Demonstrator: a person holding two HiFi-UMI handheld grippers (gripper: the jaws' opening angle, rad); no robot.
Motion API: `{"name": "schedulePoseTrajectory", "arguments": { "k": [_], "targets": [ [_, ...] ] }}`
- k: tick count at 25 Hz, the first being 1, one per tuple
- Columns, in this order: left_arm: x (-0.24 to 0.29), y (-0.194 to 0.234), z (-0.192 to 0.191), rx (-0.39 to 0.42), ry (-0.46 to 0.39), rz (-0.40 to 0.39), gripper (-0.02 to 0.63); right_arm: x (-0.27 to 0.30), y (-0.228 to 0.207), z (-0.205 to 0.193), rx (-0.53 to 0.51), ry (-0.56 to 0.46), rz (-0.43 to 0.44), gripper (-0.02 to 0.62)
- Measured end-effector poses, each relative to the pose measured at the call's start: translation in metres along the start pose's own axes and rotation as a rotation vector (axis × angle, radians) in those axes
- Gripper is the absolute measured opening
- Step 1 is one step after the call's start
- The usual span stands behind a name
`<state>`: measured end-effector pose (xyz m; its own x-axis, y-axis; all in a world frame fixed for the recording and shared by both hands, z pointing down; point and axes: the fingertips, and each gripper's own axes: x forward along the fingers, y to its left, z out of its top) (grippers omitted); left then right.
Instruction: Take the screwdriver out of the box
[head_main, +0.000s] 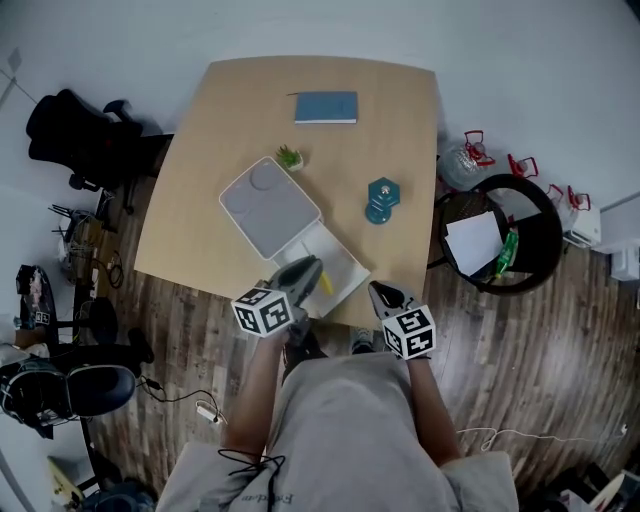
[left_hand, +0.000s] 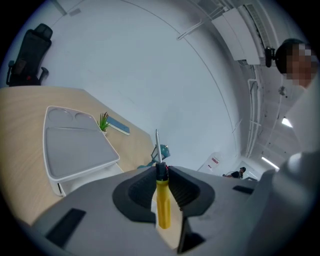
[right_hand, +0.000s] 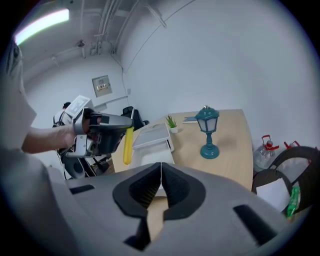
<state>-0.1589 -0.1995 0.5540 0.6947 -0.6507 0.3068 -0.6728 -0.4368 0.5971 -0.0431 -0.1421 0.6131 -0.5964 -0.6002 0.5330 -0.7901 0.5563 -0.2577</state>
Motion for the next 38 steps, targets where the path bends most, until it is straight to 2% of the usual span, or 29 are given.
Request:
{"name": "schedulePoseTrajectory", "arguments": {
  "k": [2, 10, 17, 20, 30, 34, 38],
  "targets": [
    [-0.006, -0.008, 0.001, 0.025, -0.026, 0.012, 0.071, -0.006, -0.003, -0.002, 0.024, -0.011, 0.017, 0.006],
    [-0.030, -0.023, -0.004, 0.086, -0.103, 0.093, 0.071, -0.018, 0.005, -0.008, -0.014, -0.014, 0.078, 0.006],
    [-0.042, -0.036, -0.020, 0.135, -0.119, 0.147, 0.071, -0.025, -0.003, -0.004, 0.124, -0.083, 0.140, 0.006],
    [-0.048, -0.038, -0.022, 0.169, -0.126, 0.176, 0.071, -0.024, 0.000, 0.000, 0.099, -0.097, 0.150, 0.005],
    [-0.054, -0.042, -0.032, 0.171, -0.174, 0.217, 0.071, -0.022, 0.014, 0.007, -0.001, -0.106, 0.200, 0.005],
    [-0.057, -0.043, -0.029, 0.164, -0.207, 0.209, 0.071, -0.024, 0.020, 0.020, 0.005, -0.164, 0.236, 0.003],
    [-0.059, -0.041, -0.027, 0.179, -0.206, 0.225, 0.071, -0.018, 0.022, 0.024, -0.014, -0.148, 0.233, 0.003]
  ]
}}
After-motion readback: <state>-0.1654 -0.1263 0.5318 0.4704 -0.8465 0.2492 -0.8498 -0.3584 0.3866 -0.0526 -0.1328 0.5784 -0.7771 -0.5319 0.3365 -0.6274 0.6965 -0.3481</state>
